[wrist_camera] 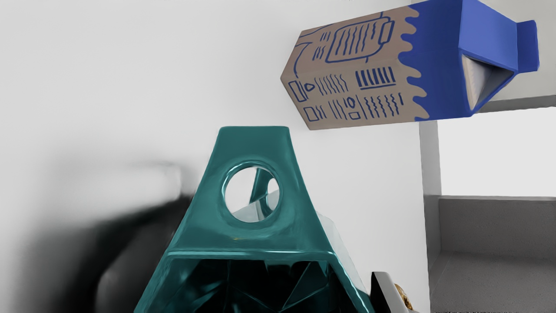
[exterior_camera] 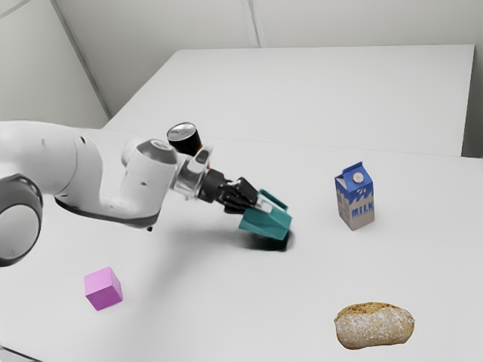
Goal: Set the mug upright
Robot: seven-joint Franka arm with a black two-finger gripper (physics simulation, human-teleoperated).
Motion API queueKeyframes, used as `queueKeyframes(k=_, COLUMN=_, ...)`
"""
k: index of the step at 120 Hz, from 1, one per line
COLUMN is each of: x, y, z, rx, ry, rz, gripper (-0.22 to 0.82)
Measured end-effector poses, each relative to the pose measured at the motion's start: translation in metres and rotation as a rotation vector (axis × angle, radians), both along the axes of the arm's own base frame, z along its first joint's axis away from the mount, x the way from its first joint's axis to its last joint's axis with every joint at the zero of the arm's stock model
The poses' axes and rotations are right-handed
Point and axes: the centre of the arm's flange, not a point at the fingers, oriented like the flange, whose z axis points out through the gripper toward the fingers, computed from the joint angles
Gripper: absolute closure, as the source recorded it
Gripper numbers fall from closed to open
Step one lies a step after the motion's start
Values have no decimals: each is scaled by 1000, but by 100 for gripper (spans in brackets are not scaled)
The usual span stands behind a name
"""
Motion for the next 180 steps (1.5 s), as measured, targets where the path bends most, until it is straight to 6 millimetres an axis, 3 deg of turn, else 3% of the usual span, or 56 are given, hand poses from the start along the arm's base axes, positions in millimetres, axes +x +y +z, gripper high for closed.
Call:
queueKeyframes(k=16, x=-7, y=-20, z=29, rx=57, ry=-64, rz=-55, gripper=76)
queueKeyframes(k=30, x=-20, y=-33, z=60, rx=213, ry=-141, rz=-159, gripper=77)
queueKeyframes(k=54, x=-34, y=-27, z=92, rx=567, ry=-237, rz=-333, gripper=77)
queueKeyframes(k=71, x=-43, y=-21, z=100, rx=774, ry=-262, rz=-416, gripper=77)
queueKeyframes(k=108, x=-56, y=3, z=79, rx=984, ry=-204, rz=-434, gripper=77)
queueKeyframes(k=140, x=-48, y=17, z=73, rx=1072, ry=-220, rz=-386, gripper=77)
queueKeyframes(k=180, x=-41, y=40, z=50, rx=1087, ry=-175, rz=-301, gripper=77)
